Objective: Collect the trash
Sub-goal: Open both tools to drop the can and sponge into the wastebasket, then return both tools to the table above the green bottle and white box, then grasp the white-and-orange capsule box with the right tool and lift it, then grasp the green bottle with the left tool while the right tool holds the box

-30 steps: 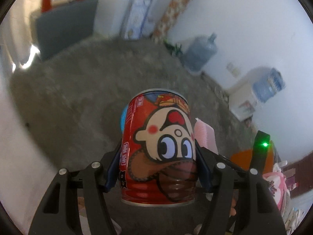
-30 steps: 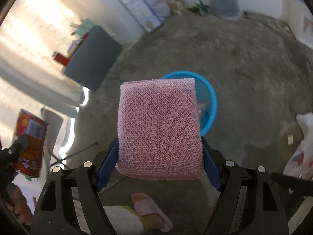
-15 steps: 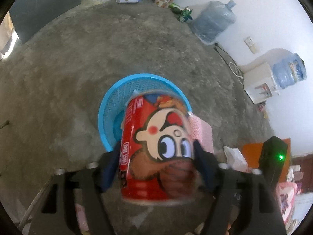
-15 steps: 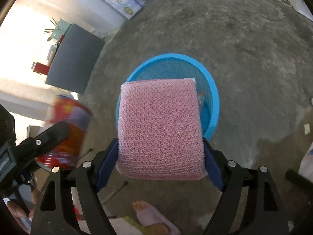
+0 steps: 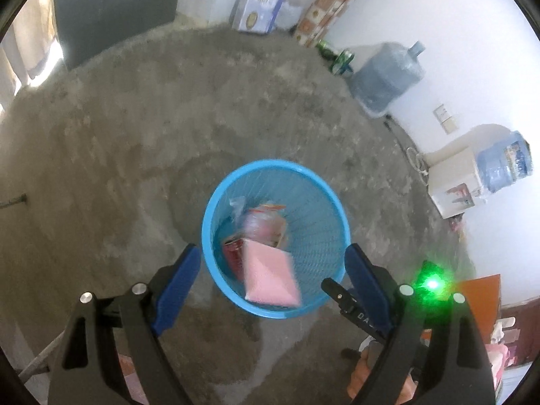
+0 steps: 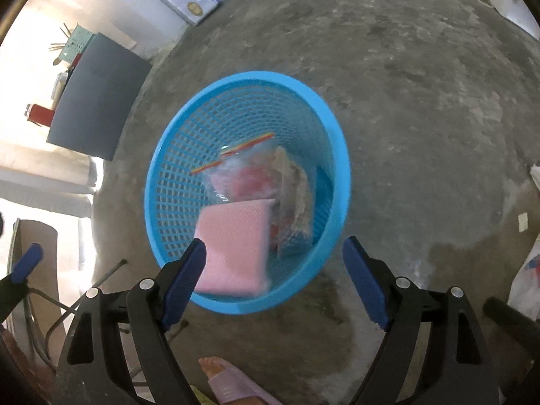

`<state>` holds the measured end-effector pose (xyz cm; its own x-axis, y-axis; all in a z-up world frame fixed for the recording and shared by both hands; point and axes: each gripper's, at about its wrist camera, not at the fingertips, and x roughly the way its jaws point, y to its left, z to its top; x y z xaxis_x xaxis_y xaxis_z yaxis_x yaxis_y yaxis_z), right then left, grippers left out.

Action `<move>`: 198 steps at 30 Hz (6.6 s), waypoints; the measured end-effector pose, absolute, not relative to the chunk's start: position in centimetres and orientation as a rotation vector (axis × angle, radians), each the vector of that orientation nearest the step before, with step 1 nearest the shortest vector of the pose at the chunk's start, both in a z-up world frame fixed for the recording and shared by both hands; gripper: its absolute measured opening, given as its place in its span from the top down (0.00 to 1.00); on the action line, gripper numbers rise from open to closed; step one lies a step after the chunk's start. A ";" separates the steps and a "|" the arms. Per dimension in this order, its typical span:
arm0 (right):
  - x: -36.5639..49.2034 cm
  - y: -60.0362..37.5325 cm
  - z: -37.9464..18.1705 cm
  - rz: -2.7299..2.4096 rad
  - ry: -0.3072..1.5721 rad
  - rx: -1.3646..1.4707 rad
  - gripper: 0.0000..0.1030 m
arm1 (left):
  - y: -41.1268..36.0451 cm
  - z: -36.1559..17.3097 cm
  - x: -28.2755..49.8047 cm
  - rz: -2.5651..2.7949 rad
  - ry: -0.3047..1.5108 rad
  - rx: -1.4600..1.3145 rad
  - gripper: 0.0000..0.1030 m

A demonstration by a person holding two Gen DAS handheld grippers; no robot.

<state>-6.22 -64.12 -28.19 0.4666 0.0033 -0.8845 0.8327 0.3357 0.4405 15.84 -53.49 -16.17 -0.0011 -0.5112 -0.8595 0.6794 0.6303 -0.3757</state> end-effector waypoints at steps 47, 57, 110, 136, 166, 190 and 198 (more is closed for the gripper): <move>7.9 -33.8 -0.6 0.063 0.886 0.433 0.08 | -0.1 1.2 8.2 -0.330 0.670 -0.206 0.06; 19.3 -23.9 -0.1 0.168 0.995 0.340 0.08 | 5.8 0.1 7.9 -0.153 0.685 -0.212 0.06; 28.1 -17.4 -6.1 0.045 1.091 0.014 0.07 | 11.7 -2.3 7.8 0.053 0.743 -0.258 0.06; 19.8 -20.8 -5.7 0.148 1.007 0.012 0.34 | 7.7 -0.2 9.3 -0.063 0.654 -0.067 0.06; 17.1 -27.0 -5.9 0.366 0.947 0.244 0.34 | -8.7 -2.3 36.8 -0.485 0.961 0.831 0.23; 16.2 -27.7 -5.8 0.355 0.952 0.285 0.34 | -4.3 -0.7 28.7 -0.364 1.240 0.496 0.48; 14.2 -26.6 -5.6 0.348 0.996 0.253 0.34 | -1.6 -1.0 21.5 -0.388 1.281 0.350 0.47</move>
<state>14.19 -26.64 -5.60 0.4958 0.3980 -0.7719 -0.1697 0.9161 0.3633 21.52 -1.62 -0.98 0.2379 -0.0852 -0.9676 0.4660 0.8840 0.0368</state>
